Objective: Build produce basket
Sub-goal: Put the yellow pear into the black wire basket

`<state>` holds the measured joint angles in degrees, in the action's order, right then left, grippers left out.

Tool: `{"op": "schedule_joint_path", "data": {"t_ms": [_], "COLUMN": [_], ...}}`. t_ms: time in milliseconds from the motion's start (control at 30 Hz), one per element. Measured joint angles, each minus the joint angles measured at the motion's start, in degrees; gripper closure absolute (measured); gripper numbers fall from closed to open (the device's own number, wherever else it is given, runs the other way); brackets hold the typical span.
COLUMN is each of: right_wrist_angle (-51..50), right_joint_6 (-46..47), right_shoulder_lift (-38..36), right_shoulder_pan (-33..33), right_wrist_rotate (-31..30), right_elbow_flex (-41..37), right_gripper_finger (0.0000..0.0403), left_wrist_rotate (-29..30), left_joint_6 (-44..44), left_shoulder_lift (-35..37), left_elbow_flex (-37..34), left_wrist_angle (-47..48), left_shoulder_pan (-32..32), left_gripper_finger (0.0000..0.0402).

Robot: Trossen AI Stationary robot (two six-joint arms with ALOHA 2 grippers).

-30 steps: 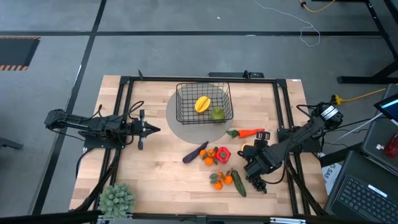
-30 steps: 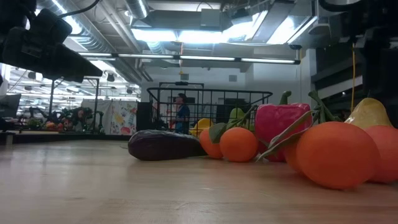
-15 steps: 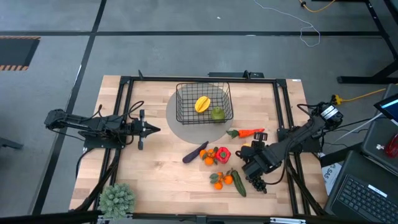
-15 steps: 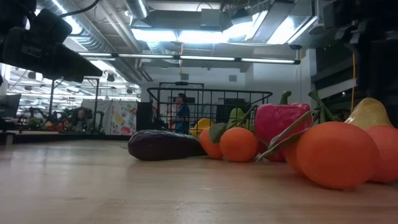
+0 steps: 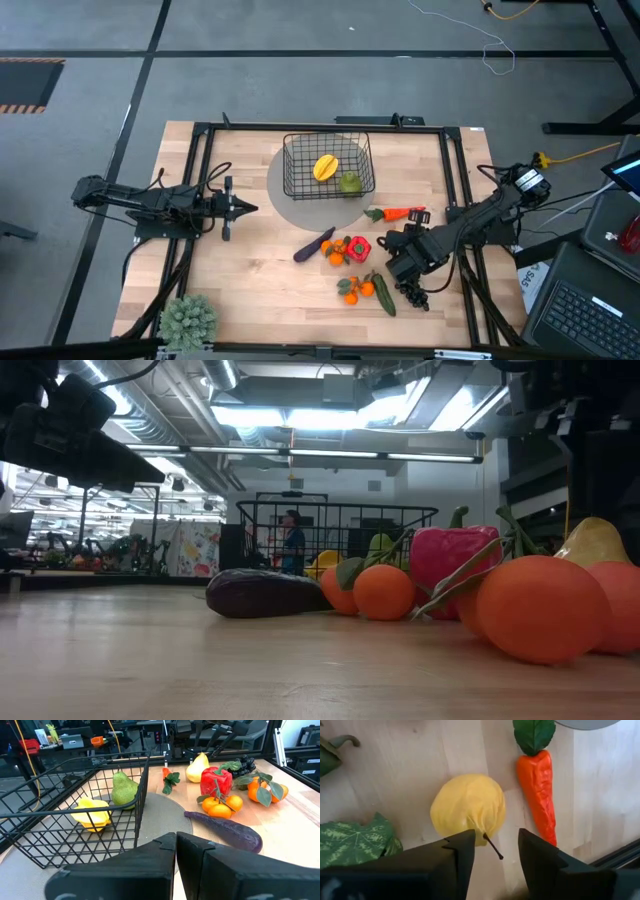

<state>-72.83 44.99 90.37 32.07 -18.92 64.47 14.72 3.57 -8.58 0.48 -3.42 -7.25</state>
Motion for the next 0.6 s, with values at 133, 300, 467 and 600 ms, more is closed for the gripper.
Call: {"op": "schedule_joint_path", "data": {"t_ms": [133,300,467,600], "right_wrist_angle": [-0.03,0.04,0.99,0.83], "right_joint_6": [1.19,1.29,2.23,3.88], "right_shoulder_lift": [0.00,0.00,0.00,0.00], "right_shoulder_pan": [-0.45,-0.45,-0.45,-0.45], "right_wrist_rotate": [1.71,2.05,2.08,2.18], "right_elbow_flex": [0.00,0.00,0.00,0.00], "right_gripper_finger": [0.0296,0.0334,0.0390,0.0400], "left_wrist_rotate": [0.02,0.02,0.02,0.02], "left_joint_6": [0.00,0.00,0.00,0.00], "left_shoulder_lift": [0.00,0.00,-0.02,0.00], "left_elbow_flex": [-0.01,-0.01,0.01,-0.01], "left_wrist_angle": [0.00,0.00,0.00,-0.02], "left_shoulder_pan": [0.00,-0.02,0.00,0.00], "left_gripper_finger": [0.0398,0.0398,0.0398,0.0398]}}
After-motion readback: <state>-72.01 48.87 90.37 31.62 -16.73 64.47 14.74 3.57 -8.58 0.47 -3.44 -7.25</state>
